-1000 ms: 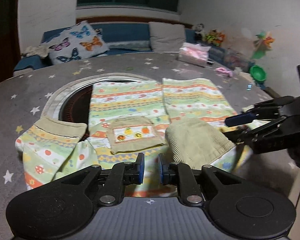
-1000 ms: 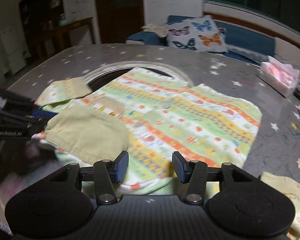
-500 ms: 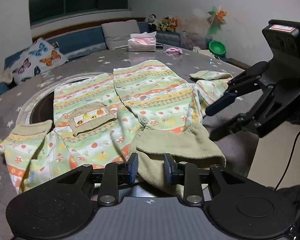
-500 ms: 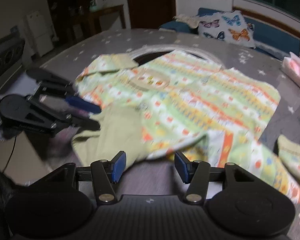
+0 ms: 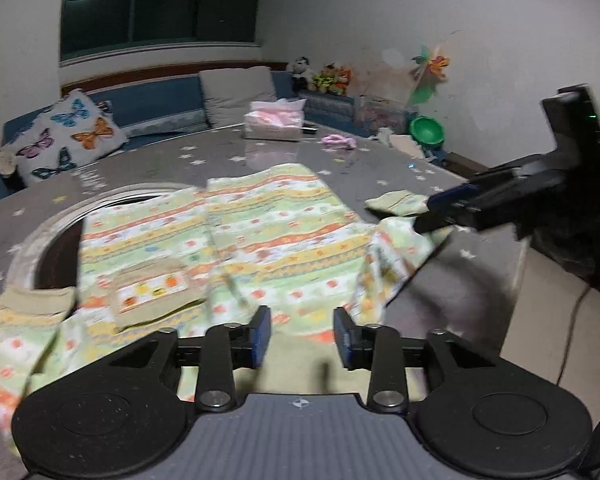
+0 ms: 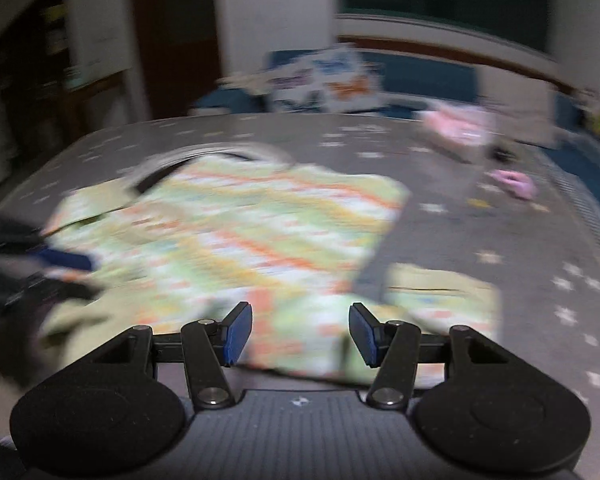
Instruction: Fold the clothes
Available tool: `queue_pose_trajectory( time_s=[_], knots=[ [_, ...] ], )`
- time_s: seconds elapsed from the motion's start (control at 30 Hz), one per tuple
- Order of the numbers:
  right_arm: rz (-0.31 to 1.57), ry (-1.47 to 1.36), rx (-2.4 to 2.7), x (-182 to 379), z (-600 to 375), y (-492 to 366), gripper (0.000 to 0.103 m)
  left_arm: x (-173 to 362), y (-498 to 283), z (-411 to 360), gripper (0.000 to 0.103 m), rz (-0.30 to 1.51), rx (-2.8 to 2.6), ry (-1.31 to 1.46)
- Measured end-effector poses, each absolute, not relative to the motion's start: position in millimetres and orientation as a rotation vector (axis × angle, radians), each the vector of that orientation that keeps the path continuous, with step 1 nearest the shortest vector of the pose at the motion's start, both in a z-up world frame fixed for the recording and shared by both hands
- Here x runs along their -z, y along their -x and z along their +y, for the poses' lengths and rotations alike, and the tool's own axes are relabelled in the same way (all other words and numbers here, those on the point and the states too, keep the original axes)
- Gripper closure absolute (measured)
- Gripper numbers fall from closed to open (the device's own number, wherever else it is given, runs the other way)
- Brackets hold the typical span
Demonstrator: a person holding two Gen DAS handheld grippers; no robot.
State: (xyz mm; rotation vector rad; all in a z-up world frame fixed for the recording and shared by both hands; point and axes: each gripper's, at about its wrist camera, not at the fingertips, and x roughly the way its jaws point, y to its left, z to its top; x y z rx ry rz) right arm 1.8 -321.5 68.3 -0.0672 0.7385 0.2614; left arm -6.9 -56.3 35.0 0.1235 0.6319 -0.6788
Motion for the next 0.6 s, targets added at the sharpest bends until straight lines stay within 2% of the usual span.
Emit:
queue_pose_trajectory(
  time_s=[0.17,0.27,0.43,0.57,0.6],
  knots=[
    [0.746,0.121,-0.113,-55,-346,-22,0.046,-36,-1,-81,0.053,0.629,0.724,-0.126],
    [0.750,0.182,-0.083,-47,-347,-26,0.036,-32,-10,-96,0.053,0.650,0.740,-0.124],
    [0.741,0.242,0.027,-37,-356,-27,0.036,-20,-24,-122,0.053,0.695,0.765,-0.128],
    [0.697,0.176,0.127,-41,-381,-20,0.035,-13,-28,-137,0.056,0.715,0.795,-0.132],
    [0.684,0.148,0.155,-43,-389,-18,0.033,-12,-28,-139,0.062,0.715,0.805,-0.133]
  ],
)
